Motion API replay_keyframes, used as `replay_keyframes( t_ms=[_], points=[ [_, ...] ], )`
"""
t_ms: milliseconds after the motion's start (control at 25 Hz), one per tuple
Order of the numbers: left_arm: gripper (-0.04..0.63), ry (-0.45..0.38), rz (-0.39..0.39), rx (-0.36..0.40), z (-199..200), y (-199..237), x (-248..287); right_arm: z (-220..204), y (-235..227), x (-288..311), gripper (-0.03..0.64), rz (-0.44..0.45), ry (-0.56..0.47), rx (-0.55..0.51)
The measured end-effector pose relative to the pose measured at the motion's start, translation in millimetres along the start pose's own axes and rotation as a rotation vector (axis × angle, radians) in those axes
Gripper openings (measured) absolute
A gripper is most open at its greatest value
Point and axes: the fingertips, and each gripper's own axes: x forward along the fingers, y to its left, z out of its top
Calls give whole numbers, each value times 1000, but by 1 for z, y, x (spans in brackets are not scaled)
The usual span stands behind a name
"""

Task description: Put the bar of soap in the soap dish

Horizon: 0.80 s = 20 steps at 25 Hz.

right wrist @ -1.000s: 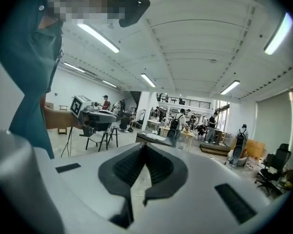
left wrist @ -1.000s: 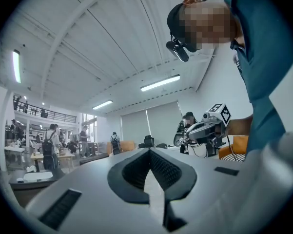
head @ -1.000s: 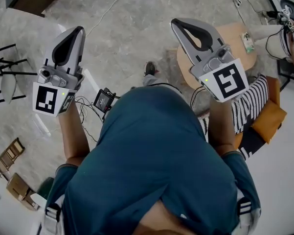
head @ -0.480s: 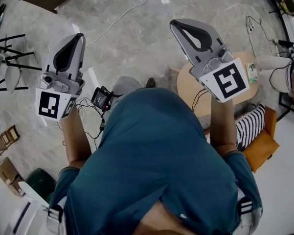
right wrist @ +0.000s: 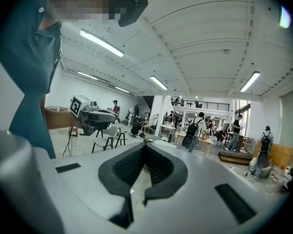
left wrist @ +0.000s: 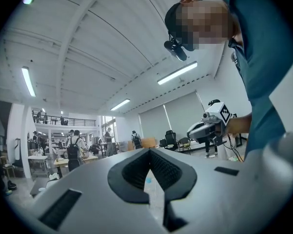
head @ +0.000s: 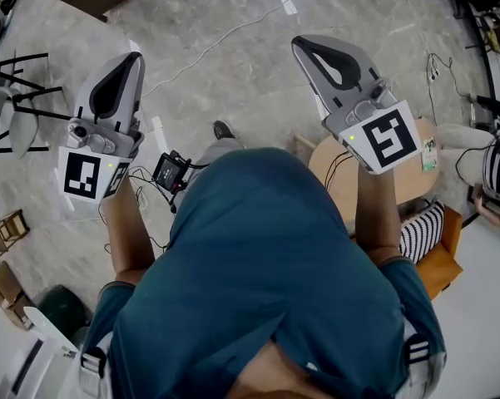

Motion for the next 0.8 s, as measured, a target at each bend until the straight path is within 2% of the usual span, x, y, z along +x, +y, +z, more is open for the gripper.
replay_keyframes(
  t_ms=[440, 800],
  points=[
    [3, -5, 46, -7, -22, 107, 12, 10, -29, 121, 13, 59, -11, -18],
    [3, 50, 113, -29, -49, 171, 43, 1, -75, 200, 14, 151, -24, -13]
  ],
)
